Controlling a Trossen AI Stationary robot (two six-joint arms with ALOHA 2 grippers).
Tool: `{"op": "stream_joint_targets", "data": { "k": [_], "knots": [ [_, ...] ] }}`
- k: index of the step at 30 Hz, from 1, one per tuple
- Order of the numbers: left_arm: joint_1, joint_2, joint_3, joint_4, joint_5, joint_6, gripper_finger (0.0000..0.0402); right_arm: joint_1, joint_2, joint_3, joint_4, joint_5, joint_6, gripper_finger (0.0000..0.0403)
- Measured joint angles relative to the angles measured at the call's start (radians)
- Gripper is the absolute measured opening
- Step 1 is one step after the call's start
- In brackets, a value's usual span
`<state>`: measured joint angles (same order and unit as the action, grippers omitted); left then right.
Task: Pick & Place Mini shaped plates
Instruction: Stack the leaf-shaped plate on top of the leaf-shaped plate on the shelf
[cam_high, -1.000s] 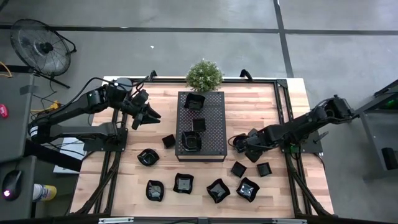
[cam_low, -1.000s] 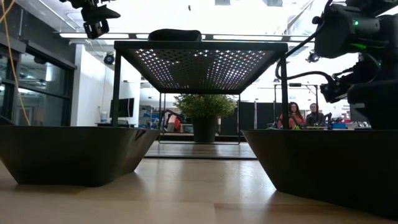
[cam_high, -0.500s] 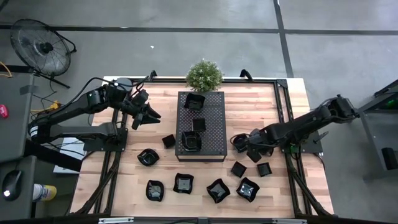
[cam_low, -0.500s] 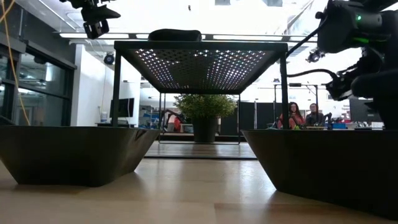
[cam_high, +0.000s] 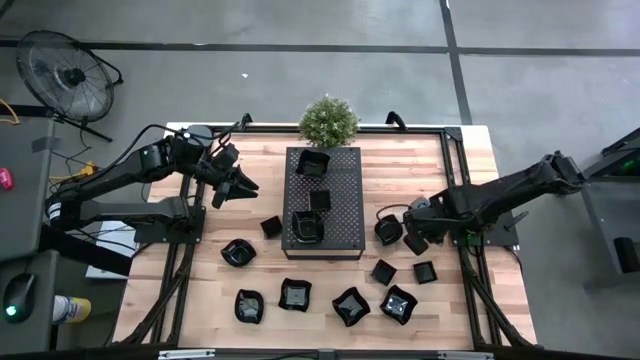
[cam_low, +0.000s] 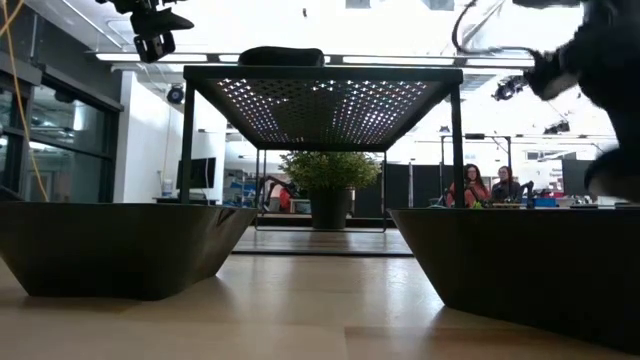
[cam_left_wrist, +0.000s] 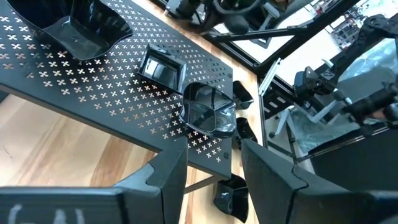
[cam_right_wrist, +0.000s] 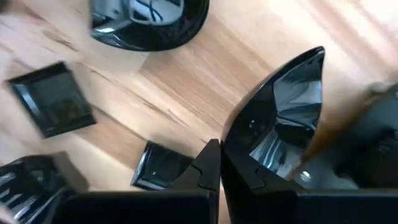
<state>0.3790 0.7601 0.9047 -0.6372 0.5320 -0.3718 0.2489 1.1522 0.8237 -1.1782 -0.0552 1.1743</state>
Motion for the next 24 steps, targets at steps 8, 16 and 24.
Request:
{"op": "stream_joint_targets", "data": {
  "k": [8, 16, 24],
  "knots": [
    [0.000, 0.000, 0.000, 0.010, -0.003, -0.034, 0.0149, 0.000, -0.002, 0.237, -0.166, 0.113, -0.082, 0.0001],
    [0.000, 0.001, 0.000, 0.009, -0.043, -0.089, 0.0149, -0.001, -0.002, 0.388, -0.169, 0.222, -0.191, 0.0000],
    [0.000, 0.001, 0.000, 0.007, -0.105, -0.136, 0.0149, -0.001, 0.001, 0.458, -0.159, 0.229, -0.261, 0.0000]
  ]
}}
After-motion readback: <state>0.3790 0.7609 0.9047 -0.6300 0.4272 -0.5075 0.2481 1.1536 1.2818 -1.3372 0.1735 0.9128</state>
